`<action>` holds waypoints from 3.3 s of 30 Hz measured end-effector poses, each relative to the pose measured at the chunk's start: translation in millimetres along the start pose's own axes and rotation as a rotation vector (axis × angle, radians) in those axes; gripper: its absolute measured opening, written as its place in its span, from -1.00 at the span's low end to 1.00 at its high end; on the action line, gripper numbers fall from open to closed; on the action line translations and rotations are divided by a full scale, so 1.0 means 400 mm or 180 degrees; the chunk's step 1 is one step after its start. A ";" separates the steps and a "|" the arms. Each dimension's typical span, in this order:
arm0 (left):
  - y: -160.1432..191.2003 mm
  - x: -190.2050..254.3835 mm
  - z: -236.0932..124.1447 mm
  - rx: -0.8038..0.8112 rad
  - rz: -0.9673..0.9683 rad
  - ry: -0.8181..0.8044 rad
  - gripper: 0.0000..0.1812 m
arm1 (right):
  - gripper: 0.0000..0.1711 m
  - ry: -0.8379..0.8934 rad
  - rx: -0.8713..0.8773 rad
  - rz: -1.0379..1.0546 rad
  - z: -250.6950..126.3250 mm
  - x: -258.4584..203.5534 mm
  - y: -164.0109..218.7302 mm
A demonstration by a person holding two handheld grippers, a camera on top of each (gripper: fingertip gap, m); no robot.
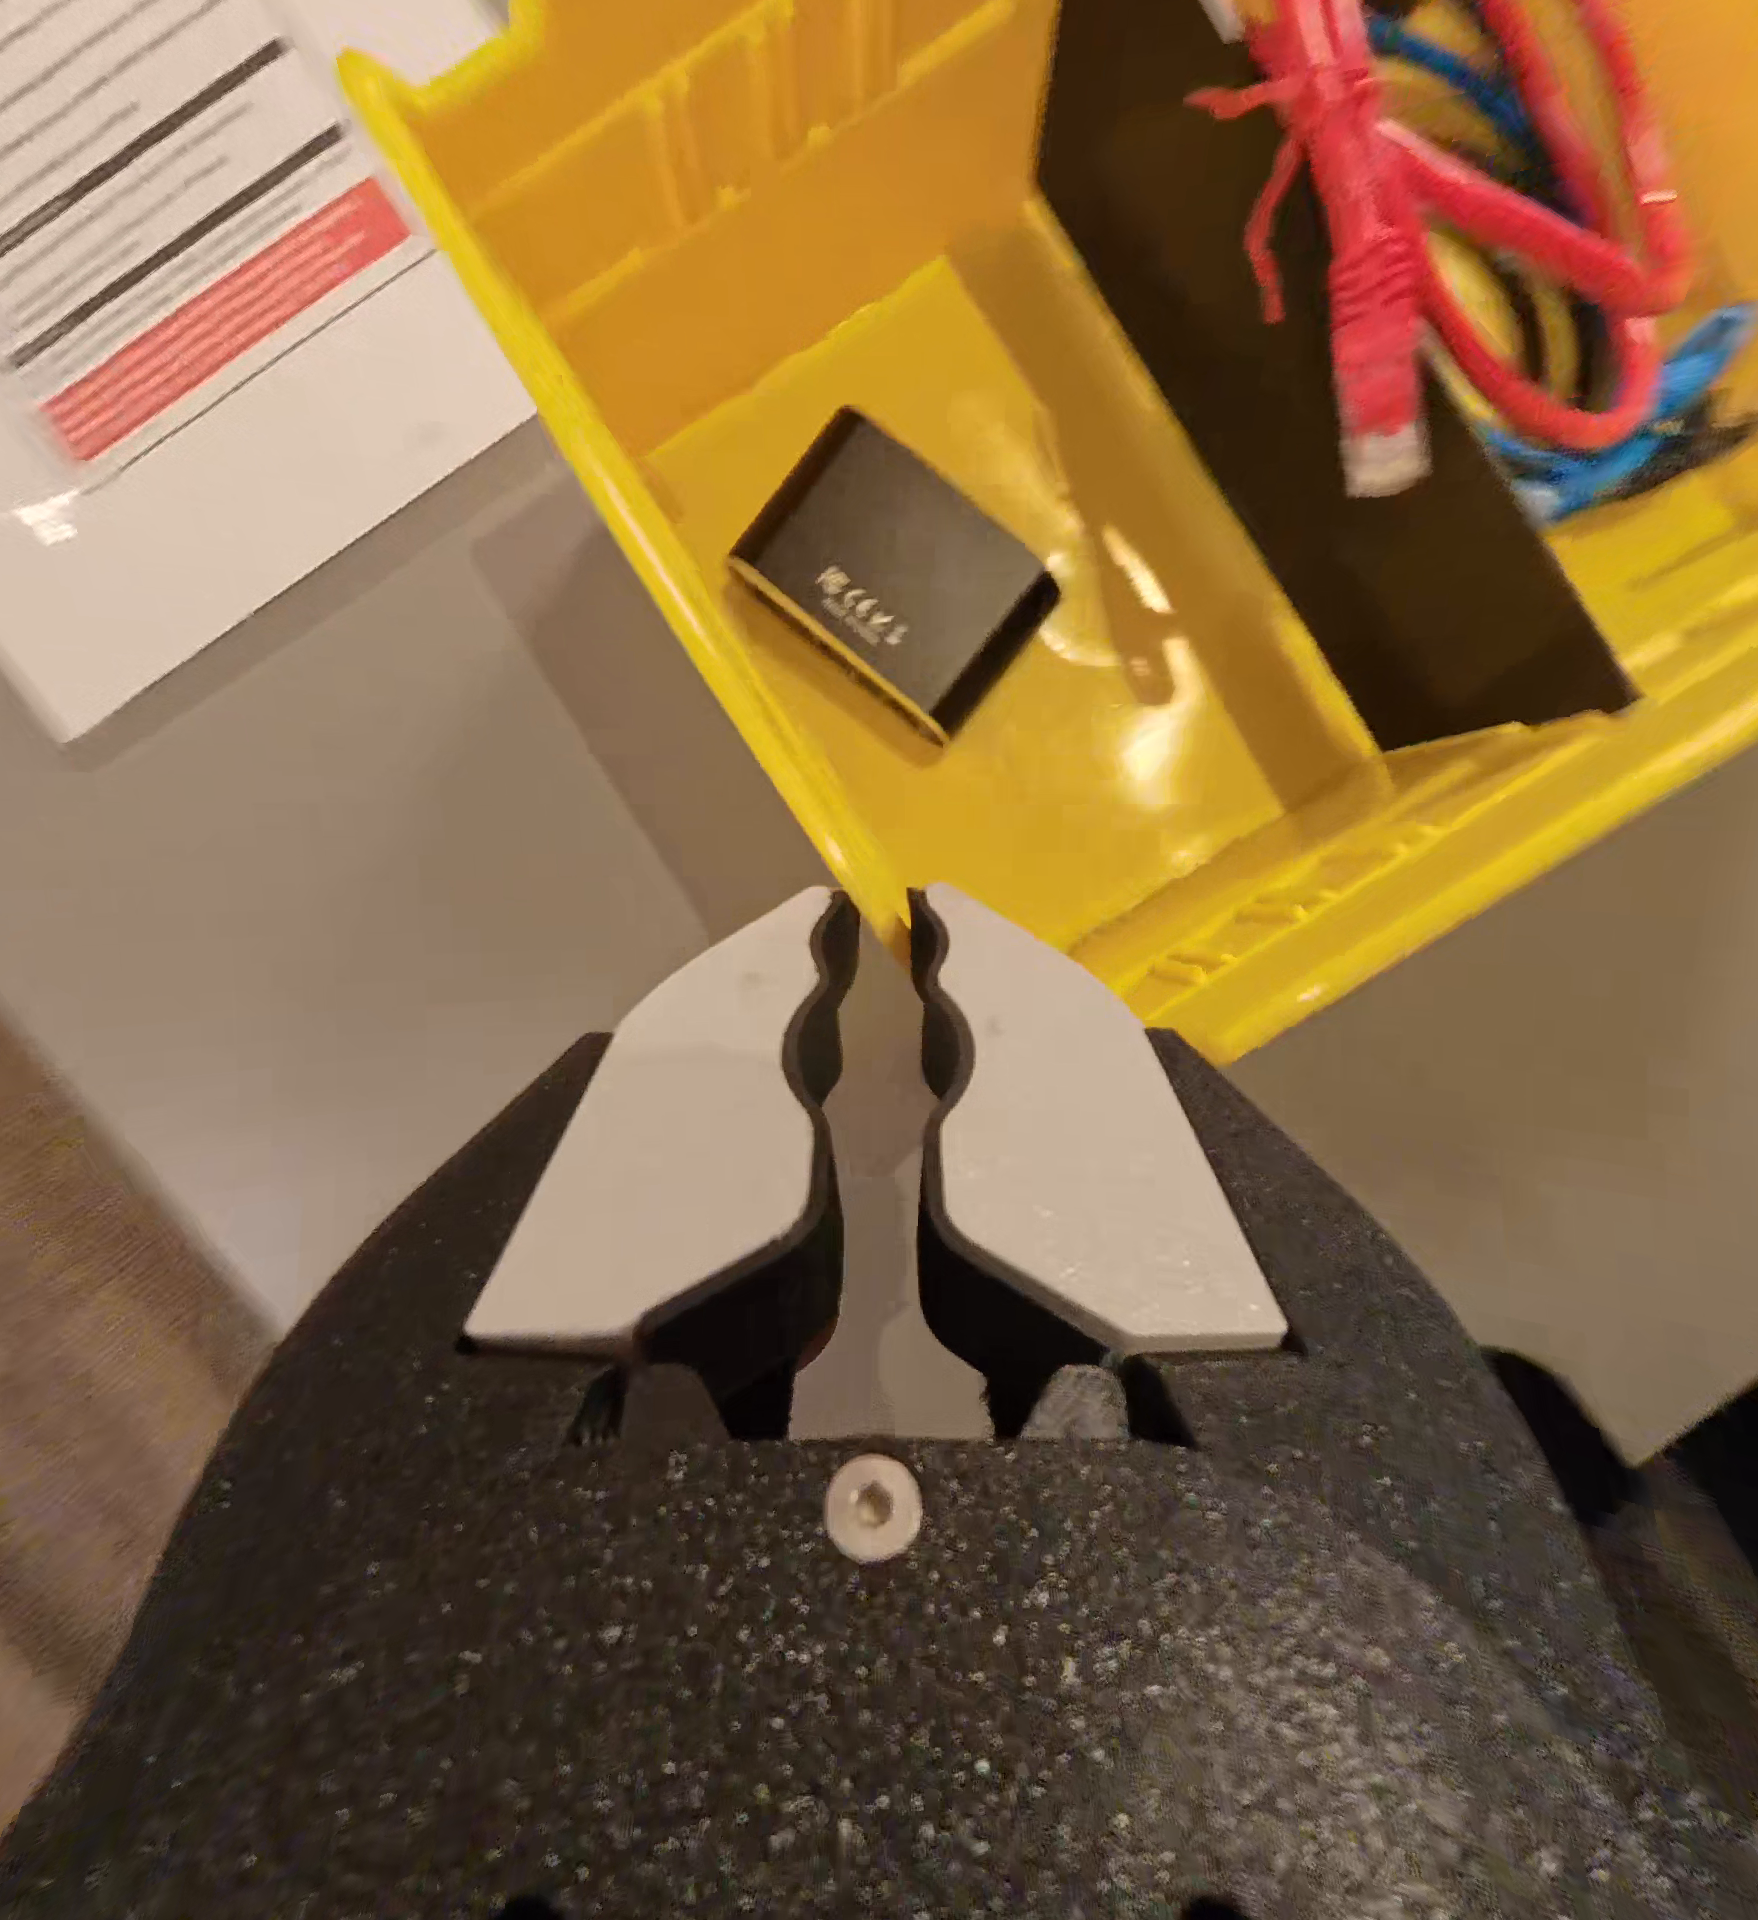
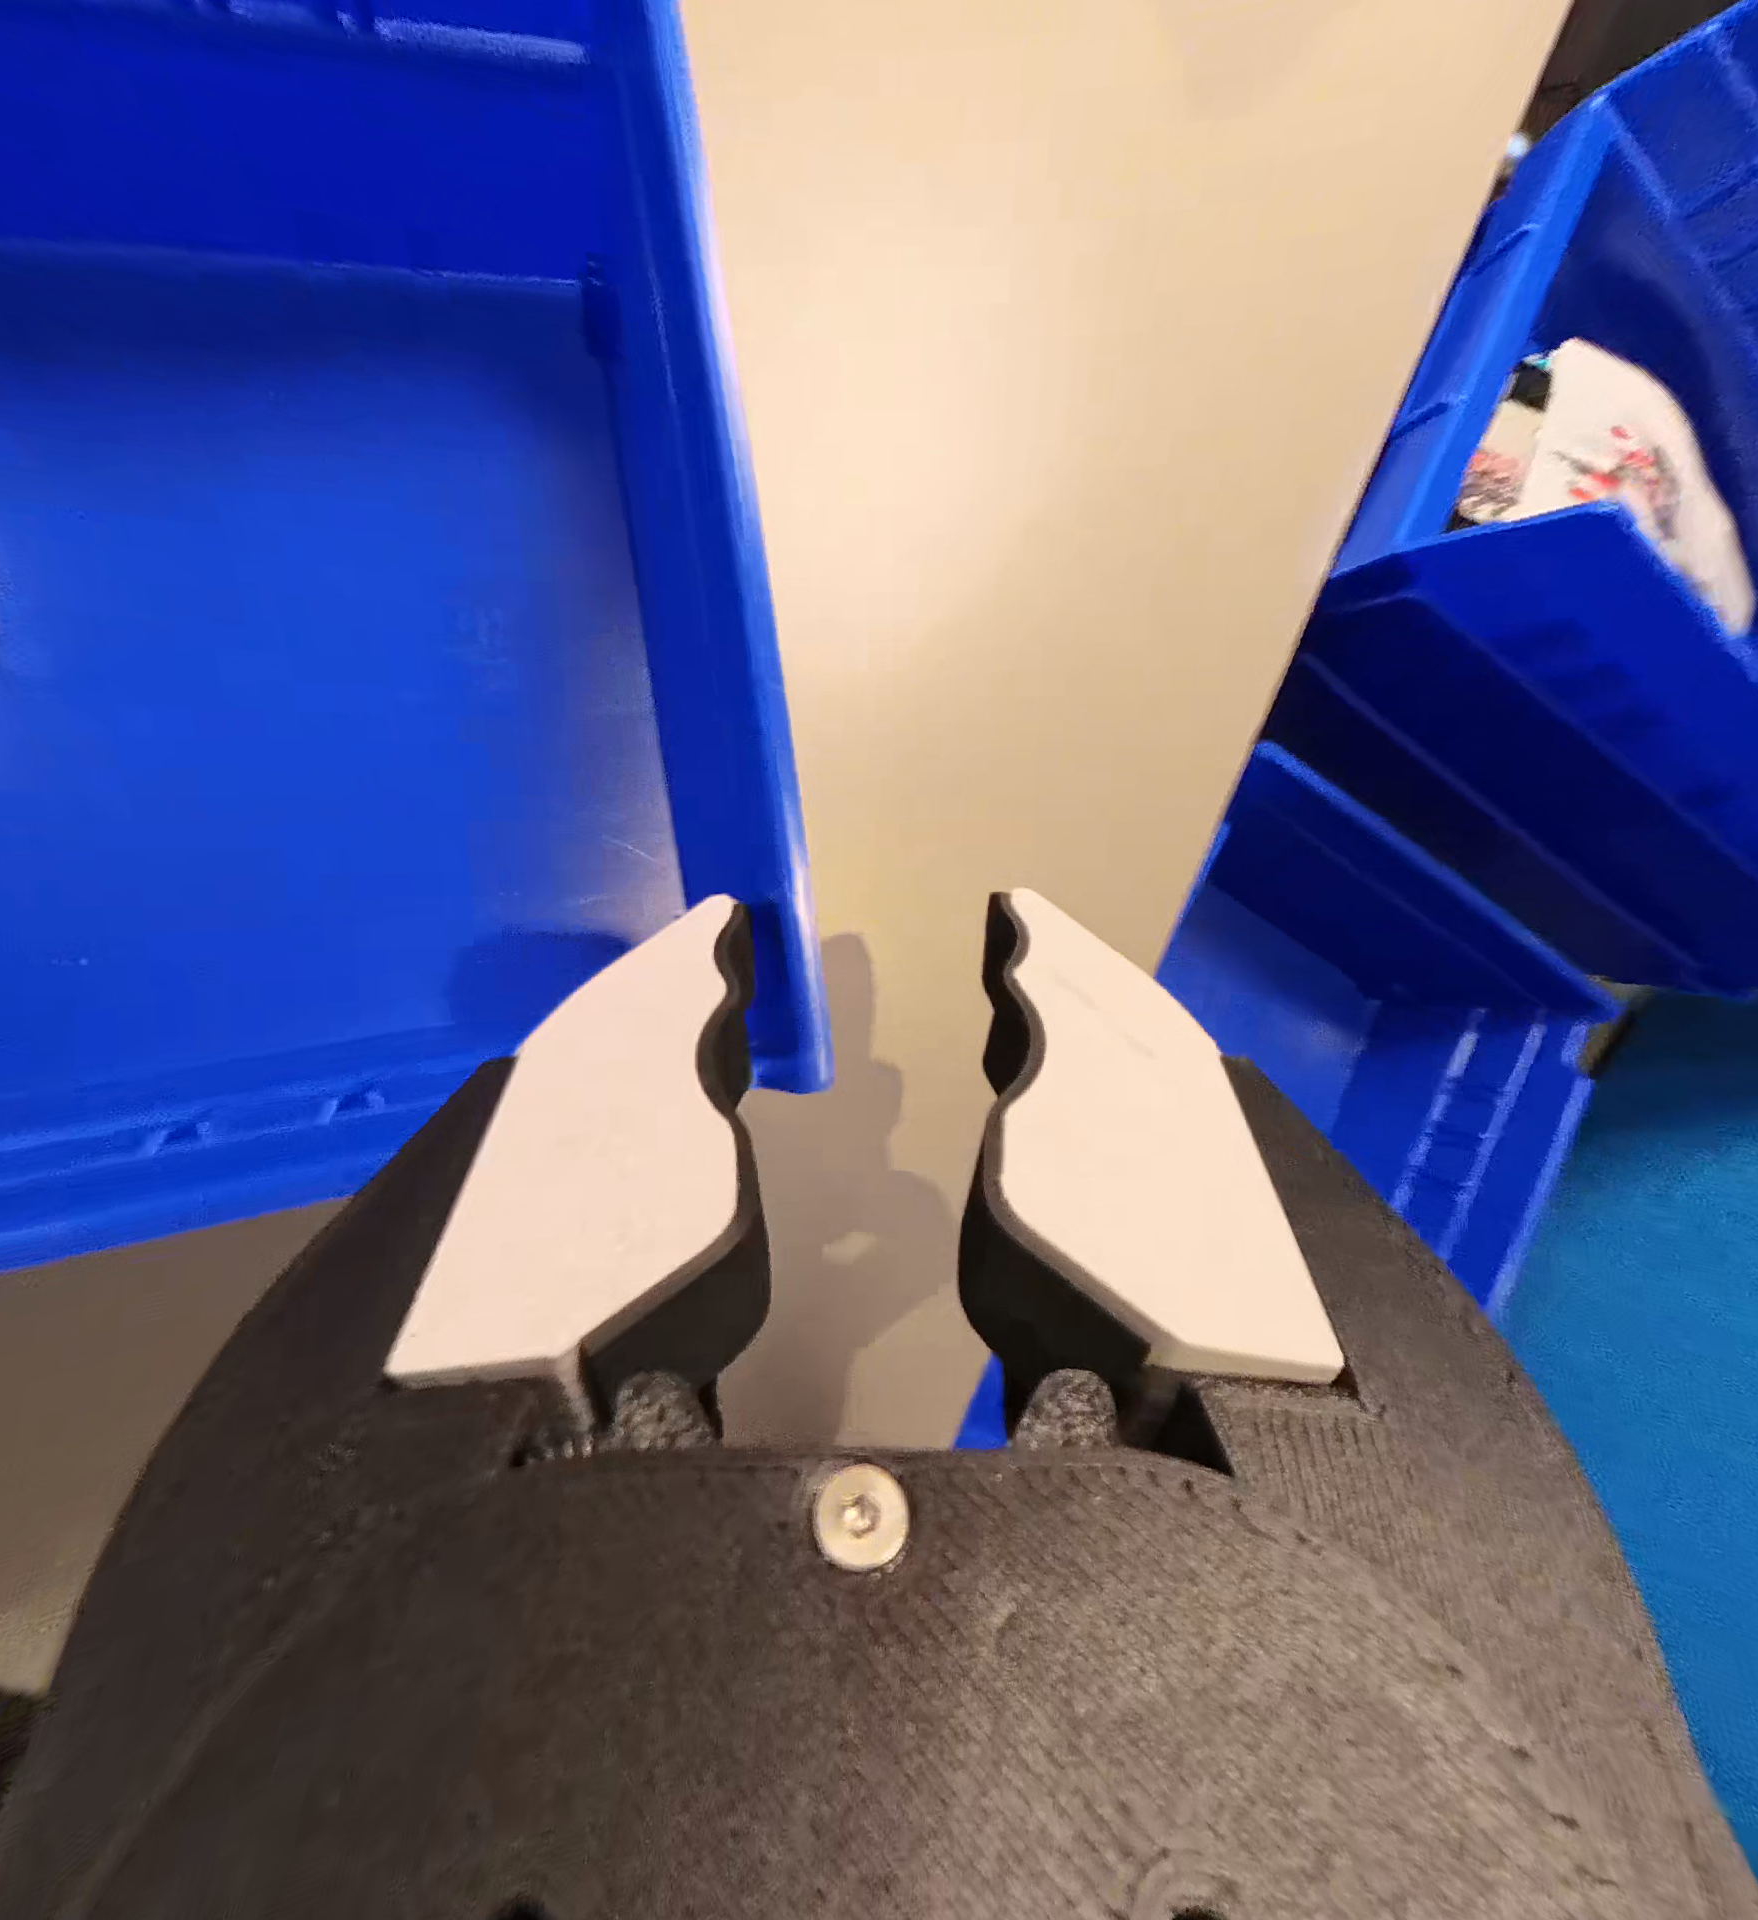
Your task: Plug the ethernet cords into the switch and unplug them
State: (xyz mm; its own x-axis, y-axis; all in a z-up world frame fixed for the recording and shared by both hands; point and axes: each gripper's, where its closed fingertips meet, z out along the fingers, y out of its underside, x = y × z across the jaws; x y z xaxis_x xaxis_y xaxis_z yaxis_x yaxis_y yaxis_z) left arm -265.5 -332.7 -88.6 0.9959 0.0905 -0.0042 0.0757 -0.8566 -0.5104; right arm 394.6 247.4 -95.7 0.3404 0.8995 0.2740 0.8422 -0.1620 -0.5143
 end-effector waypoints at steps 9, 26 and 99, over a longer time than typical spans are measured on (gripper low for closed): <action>0.009 -0.156 -0.171 0.0053 -0.0030 -0.2051 -0.56 | -0.30 0.1040 -0.0438 -0.0470 -0.017 0.102 -0.012; 0.002 0.296 -0.070 0.1187 -0.0609 -0.1801 -0.04 | -0.17 0.0415 0.1280 0.0591 -0.188 -0.319 -0.020; 0.014 0.247 -0.015 0.1825 -0.0337 -0.2739 -0.92 | -0.92 0.1304 0.1617 0.0327 -0.040 -0.296 -0.082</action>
State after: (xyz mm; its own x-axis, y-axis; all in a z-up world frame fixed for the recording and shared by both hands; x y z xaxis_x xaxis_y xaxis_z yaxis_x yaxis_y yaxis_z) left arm -166.4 -331.6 -86.6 0.5964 0.6760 -0.4329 -0.0987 -0.4734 -0.8753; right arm 333.3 139.8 -98.2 0.6246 0.6462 0.4386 0.5290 0.0632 -0.8463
